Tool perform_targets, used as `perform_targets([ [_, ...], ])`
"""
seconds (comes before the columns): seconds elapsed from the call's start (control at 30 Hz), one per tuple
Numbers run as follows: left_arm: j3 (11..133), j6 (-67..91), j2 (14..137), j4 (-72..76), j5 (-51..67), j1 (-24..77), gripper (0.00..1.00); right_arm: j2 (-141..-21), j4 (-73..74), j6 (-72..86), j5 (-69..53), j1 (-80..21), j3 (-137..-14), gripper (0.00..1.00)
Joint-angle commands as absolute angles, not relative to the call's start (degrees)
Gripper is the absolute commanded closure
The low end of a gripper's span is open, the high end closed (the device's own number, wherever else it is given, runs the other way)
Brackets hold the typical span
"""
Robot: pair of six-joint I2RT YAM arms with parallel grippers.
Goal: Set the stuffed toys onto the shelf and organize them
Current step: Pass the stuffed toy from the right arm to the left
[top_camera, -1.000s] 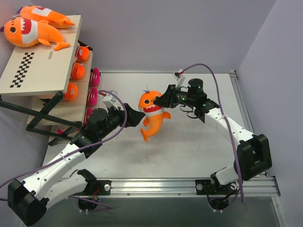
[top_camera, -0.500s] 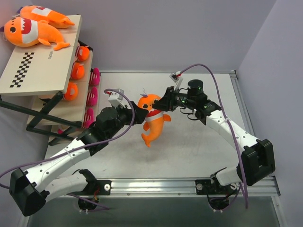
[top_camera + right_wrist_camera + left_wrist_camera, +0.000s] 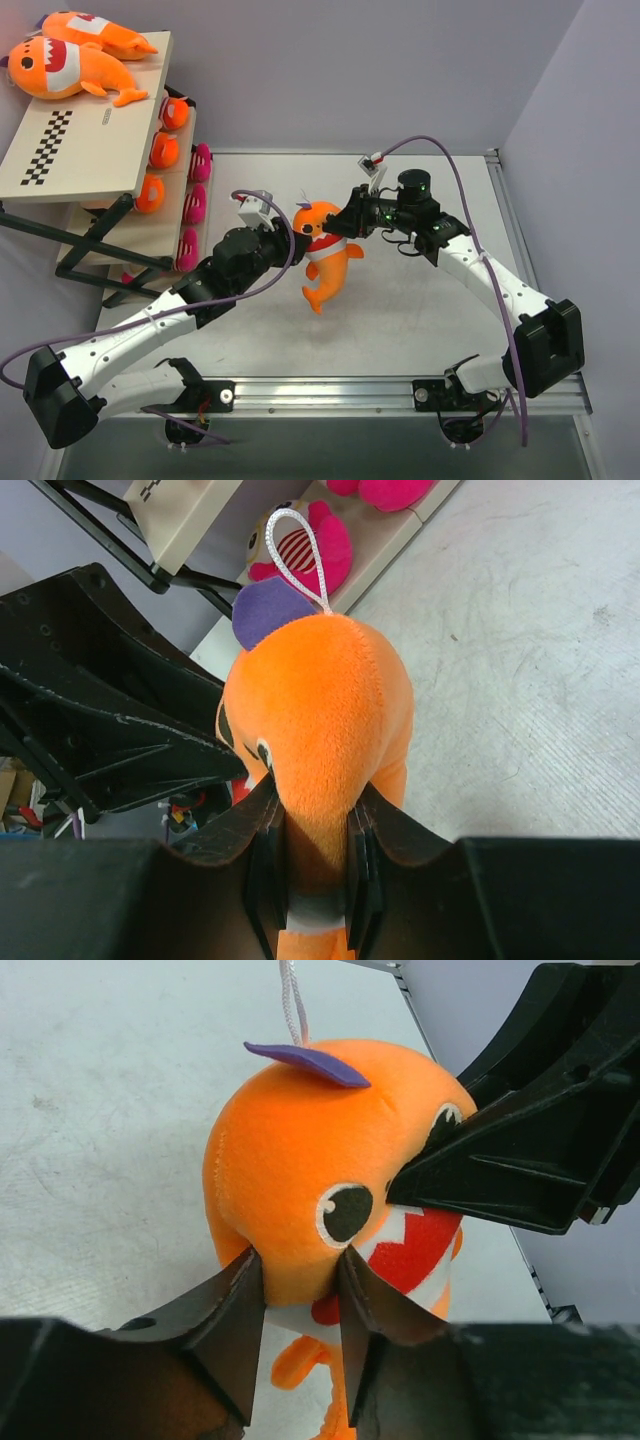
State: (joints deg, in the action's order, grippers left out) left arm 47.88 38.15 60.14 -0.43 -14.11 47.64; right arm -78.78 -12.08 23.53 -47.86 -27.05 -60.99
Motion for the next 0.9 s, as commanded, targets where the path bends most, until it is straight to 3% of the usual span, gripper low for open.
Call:
perform_targets([
  [0.0,50.9,37.1,60.6,0.9,-14.7,48.3,0.62,-75.9,-13.2,22.9,-50.3,-27.9,-62.9,1.0],
  [0.1,51.3,36.8,60.4,1.3,-14.5,48.7,0.8,-75.8,-12.5,22.6,-49.8,-27.9,-62.8,1.0],
  [0.17,51.8,36.9,60.1,1.8,-13.5,49.0,0.85,-75.6,-11.8,22.2,-49.1,-27.9,-63.0,1.0],
  [0.23,52.7,36.9,59.9,1.6,-12.8,49.2,0.97,-74.9,-9.2,20.7,-48.3,-27.9,-63.5,1.0],
  [0.27,53.1,36.8,59.9,1.1,-12.8,49.4,0.97,-74.6,-8.0,20.0,-46.8,-27.9,-64.2,0.99],
  [0.47,56.1,36.0,59.2,0.1,-13.4,49.7,0.97,-69.4,-0.6,16.1,-40.4,-27.8,-66.4,0.48],
  [0.5,56.6,35.9,59.3,0.1,-13.6,49.8,0.97,-68.6,1.6,15.6,-37.5,-27.8,-67.2,0.33],
  [0.6,59.5,35.5,59.8,-2.5,-14.6,49.8,0.97,-64.4,4.3,13.7,-32.3,-27.8,-68.6,0.13],
  [0.7,63.3,34.0,60.7,-4.6,-16.5,50.0,0.98,-59.6,5.9,12.0,-24.6,-27.8,-69.2,0.05],
  [0.87,70.8,30.9,63.4,-5.5,-20.2,50.0,0.98,-51.5,5.6,10.8,-10.8,-27.8,-67.8,0.01],
])
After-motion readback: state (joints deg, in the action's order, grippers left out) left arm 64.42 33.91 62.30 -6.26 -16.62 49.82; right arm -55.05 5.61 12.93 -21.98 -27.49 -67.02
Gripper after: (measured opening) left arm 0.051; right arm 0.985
